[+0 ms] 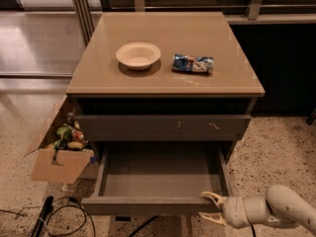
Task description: Open middle drawer
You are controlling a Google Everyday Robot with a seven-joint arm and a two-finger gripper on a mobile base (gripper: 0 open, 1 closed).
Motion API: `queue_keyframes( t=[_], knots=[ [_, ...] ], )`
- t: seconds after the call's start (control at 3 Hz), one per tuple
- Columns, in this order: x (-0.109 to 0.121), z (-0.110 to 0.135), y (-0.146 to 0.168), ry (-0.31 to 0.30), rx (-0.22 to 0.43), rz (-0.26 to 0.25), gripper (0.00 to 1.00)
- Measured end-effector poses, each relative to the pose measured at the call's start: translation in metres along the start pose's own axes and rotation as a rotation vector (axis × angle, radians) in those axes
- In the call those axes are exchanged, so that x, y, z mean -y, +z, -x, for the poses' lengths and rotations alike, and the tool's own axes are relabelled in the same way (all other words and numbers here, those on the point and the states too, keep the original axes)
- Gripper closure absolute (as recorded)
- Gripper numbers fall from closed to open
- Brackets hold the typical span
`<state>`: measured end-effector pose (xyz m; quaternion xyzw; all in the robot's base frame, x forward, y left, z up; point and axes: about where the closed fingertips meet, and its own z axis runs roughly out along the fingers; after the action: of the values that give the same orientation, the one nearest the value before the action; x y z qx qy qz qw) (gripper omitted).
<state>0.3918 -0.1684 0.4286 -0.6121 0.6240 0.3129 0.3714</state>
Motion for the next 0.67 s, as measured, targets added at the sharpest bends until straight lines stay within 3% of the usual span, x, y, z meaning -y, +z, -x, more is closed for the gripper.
queue_keyframes(
  t=[0.67],
  knots=[
    [0.0,0.0,0.0001,0.0,0.0,0.0,0.42]
  ],
)
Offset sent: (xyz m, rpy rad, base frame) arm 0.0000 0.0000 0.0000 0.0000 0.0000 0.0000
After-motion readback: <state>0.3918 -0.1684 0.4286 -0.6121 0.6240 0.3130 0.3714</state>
